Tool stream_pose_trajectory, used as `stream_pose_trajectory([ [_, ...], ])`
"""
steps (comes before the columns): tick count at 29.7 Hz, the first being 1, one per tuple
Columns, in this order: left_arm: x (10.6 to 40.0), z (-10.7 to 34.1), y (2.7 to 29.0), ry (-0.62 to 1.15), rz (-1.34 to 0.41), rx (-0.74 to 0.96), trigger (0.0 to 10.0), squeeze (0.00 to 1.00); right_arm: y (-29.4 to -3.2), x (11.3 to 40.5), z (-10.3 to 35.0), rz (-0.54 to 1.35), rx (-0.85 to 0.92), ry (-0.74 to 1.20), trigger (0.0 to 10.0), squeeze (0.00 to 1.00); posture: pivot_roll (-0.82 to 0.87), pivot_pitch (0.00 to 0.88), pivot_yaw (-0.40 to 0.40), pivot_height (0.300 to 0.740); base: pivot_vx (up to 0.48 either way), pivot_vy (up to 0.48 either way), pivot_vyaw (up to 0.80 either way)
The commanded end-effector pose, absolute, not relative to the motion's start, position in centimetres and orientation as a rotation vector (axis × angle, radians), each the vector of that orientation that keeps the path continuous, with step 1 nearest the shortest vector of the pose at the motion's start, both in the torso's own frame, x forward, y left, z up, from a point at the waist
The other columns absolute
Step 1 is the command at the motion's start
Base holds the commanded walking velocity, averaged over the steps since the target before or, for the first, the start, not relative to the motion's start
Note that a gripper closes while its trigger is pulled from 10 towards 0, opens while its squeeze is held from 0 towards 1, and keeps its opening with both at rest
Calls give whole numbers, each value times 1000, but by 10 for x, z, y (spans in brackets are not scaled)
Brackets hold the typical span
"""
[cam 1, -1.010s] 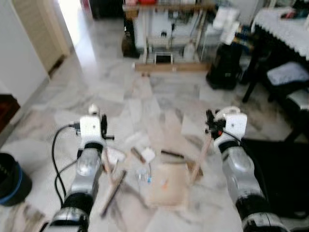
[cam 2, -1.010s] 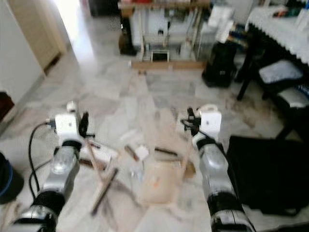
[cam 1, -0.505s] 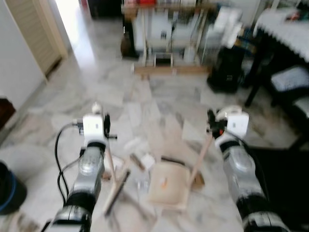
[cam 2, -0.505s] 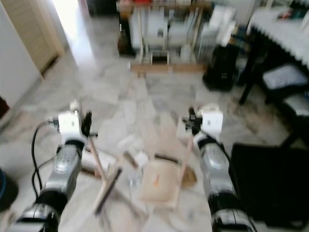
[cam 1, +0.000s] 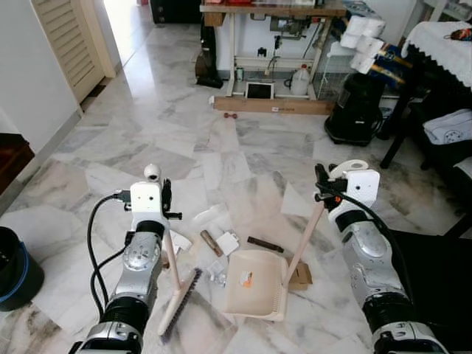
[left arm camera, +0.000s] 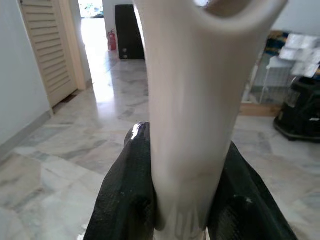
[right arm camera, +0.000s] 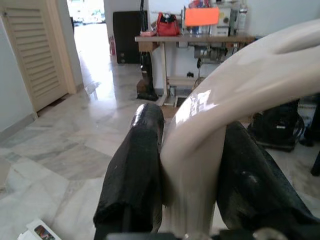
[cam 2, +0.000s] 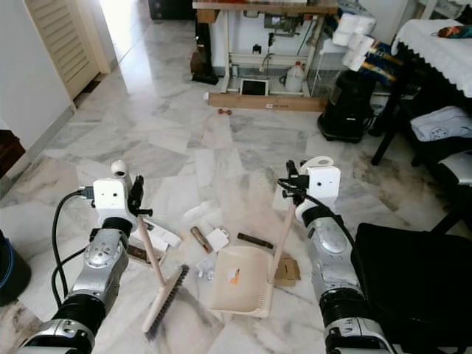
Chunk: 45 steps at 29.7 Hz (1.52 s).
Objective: Sweep floor
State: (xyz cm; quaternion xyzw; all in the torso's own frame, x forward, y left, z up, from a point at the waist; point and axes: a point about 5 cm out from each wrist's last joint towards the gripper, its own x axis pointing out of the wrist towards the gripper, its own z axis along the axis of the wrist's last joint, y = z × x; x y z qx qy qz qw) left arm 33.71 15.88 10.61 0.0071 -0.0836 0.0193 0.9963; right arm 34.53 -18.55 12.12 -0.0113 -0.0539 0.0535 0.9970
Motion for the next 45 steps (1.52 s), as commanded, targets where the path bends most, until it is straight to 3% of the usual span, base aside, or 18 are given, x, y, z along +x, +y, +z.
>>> stream_pose_trajectory([
  [1, 339, 116, 160, -217, 40, 12, 10000, 0, -186, 350, 134, 104, -16, -151, 10000, 0, -79, 0, -8, 740, 0, 390, 0],
  [15, 342, 121, 161, -225, 18, 38, 10000, 0, -186, 348, 126, 73, 9, -123, 10000, 0, -74, 0, 24, 740, 0, 425, -40],
  [22, 342, 124, 152, -237, -30, 114, 10000, 0, -188, 346, 124, 55, 0, -127, 10000, 0, -70, 0, 29, 740, 0, 0, -292],
  [30, 343, 128, 152, -242, -47, 81, 10000, 0, -185, 346, 124, 54, 11, -128, 10000, 0, -65, 0, 33, 740, 0, 0, 0],
  [36, 342, 130, 154, -249, -48, 99, 10000, 0, -188, 347, 125, 44, 14, -130, 10000, 0, -63, 0, 35, 740, 480, 0, -626],
  [45, 342, 131, 154, -251, -51, 98, 10000, 0, -185, 345, 126, 51, 18, -143, 10000, 0, -62, 0, 36, 740, 480, 0, 0],
])
